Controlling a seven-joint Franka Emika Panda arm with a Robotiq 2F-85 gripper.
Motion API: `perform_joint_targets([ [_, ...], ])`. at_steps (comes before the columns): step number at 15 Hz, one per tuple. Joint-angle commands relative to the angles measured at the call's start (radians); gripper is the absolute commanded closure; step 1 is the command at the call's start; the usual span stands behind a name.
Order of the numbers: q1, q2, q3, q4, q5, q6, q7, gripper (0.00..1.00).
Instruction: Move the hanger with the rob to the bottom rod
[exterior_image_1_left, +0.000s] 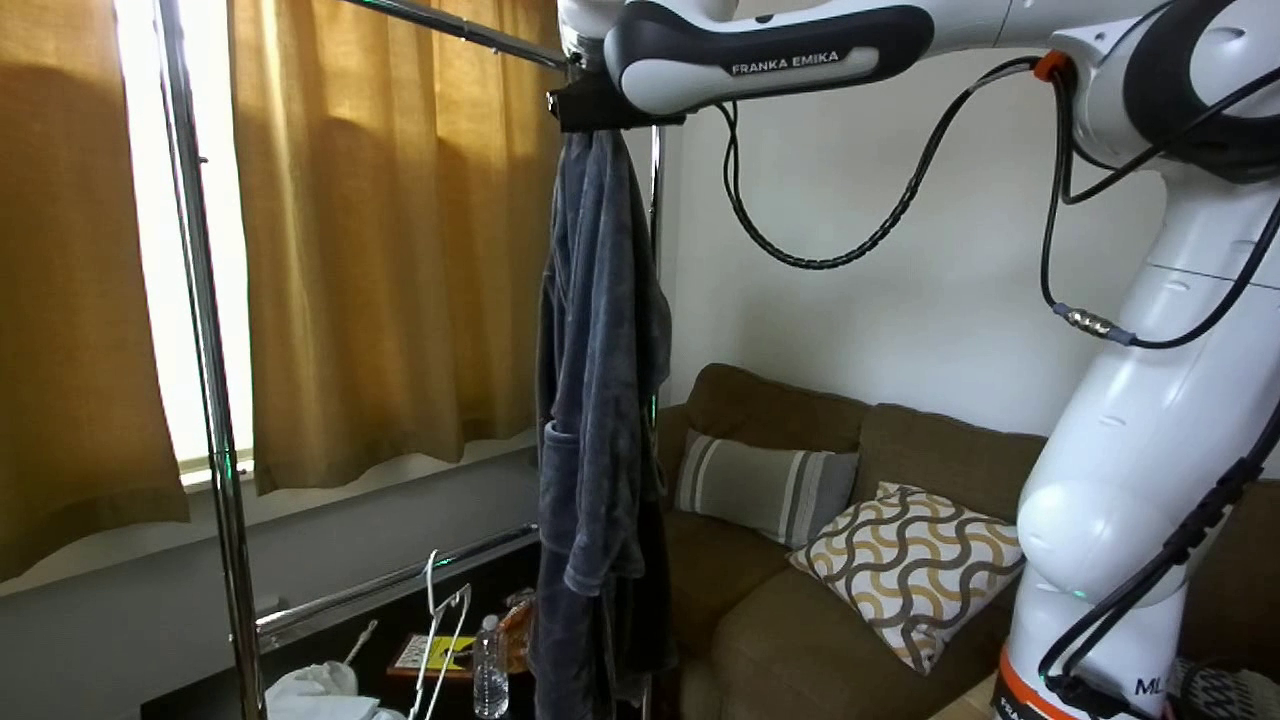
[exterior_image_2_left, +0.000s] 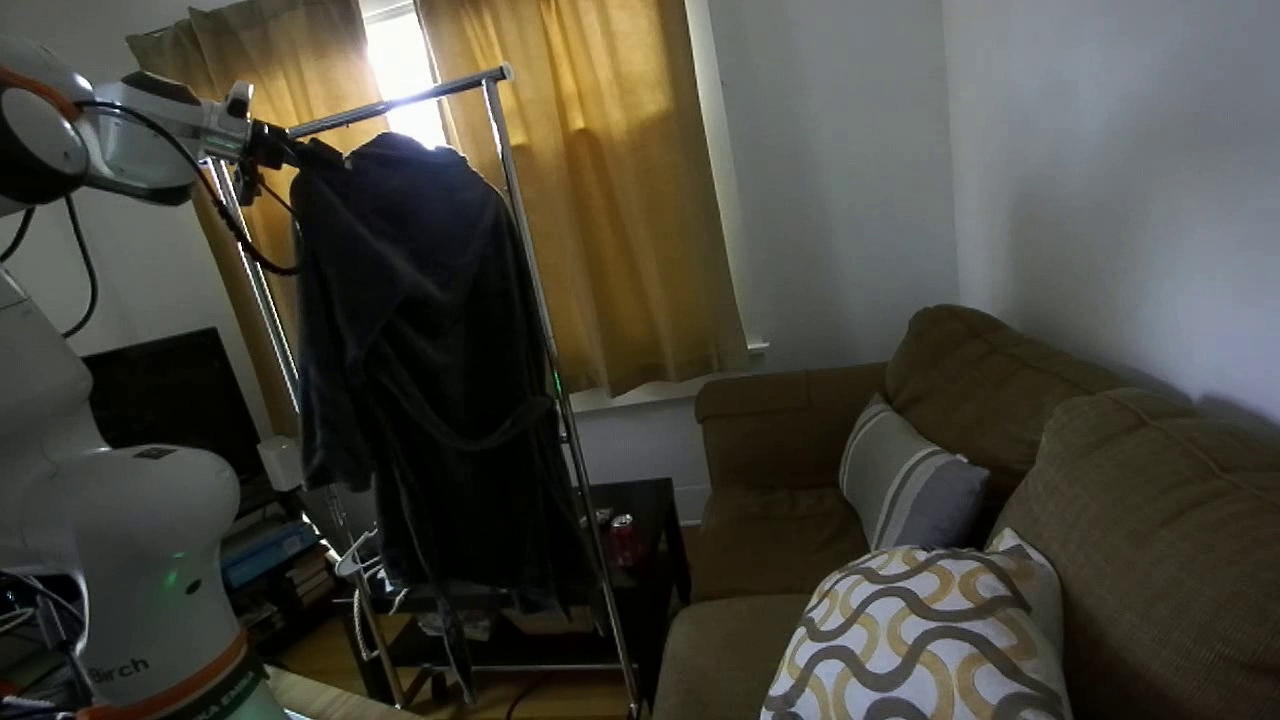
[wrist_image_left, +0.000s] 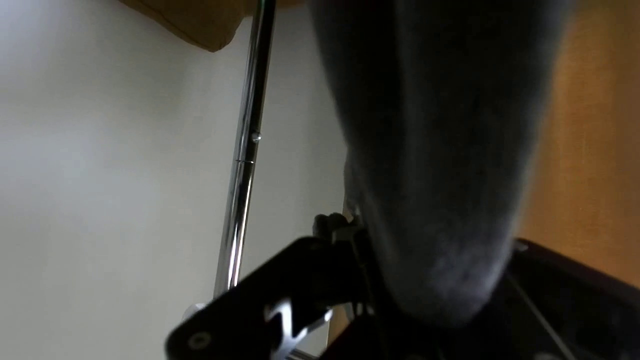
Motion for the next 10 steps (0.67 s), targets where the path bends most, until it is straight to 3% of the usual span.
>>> perform_joint_targets([
  [1,0.001,-0.056,-0.030,-0.081,0.042,0.007,-0.008,1.00],
  [10,-0.006,-0.156,-0.040,-0.167,-0.025,0.152,0.018,0.98],
])
